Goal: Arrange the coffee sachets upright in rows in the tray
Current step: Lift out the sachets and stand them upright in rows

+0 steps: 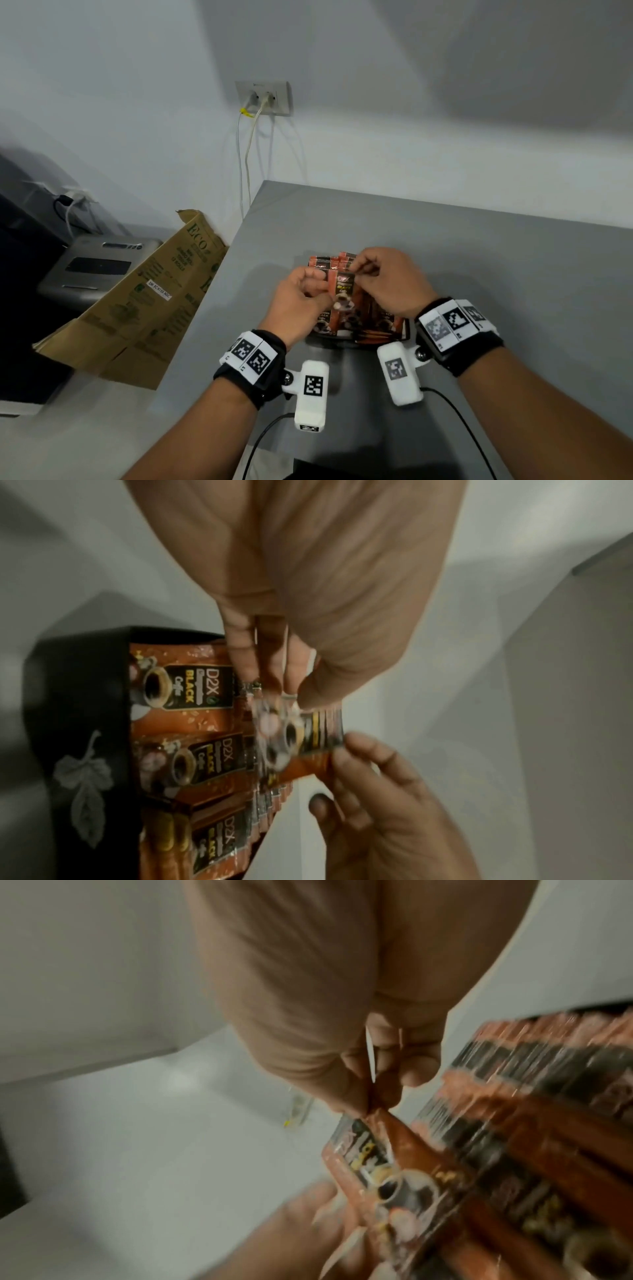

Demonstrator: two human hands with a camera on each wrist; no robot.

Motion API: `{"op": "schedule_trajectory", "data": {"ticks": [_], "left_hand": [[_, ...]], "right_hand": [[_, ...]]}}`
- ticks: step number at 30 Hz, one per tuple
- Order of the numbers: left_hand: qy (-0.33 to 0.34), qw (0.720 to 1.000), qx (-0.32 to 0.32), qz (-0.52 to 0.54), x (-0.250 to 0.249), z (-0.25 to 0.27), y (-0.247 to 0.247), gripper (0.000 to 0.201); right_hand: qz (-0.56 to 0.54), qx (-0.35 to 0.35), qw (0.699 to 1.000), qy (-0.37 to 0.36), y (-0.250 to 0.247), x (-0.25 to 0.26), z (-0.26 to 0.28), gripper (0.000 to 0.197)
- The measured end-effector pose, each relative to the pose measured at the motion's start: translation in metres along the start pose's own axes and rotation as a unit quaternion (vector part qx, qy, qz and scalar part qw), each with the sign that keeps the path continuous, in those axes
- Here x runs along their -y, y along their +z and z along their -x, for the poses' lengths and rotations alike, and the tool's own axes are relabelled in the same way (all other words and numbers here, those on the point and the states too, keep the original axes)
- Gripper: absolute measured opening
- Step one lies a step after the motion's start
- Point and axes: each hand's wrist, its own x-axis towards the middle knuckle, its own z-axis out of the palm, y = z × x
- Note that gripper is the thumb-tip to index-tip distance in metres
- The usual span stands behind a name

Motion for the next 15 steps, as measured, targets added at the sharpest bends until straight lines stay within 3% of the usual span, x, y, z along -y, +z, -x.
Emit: {"op": "schedule_trajectory", "data": {"ticks": [3, 6, 15], "left_hand": [[-0.032, 0.998, -0.023, -0.05, 0.005, -0.004, -0.004, 0.028], [-0.027, 0.995, -0.01, -0.098, 0.008, -0.001, -0.004, 0.03], [-0.007, 0.982, 0.02, -0.186, 0.013, 0.0, 0.002, 0.031]], "right_hand": [[0.047, -0.021, 0.997, 0.049, -0.01, -0.02, -0.001, 0.022], [0.072, 0.017, 0.994, 0.085, 0.002, -0.035, 0.005, 0.019], [0.11, 0.049, 0.991, 0.051, 0.017, -0.036, 0.013, 0.016]]}}
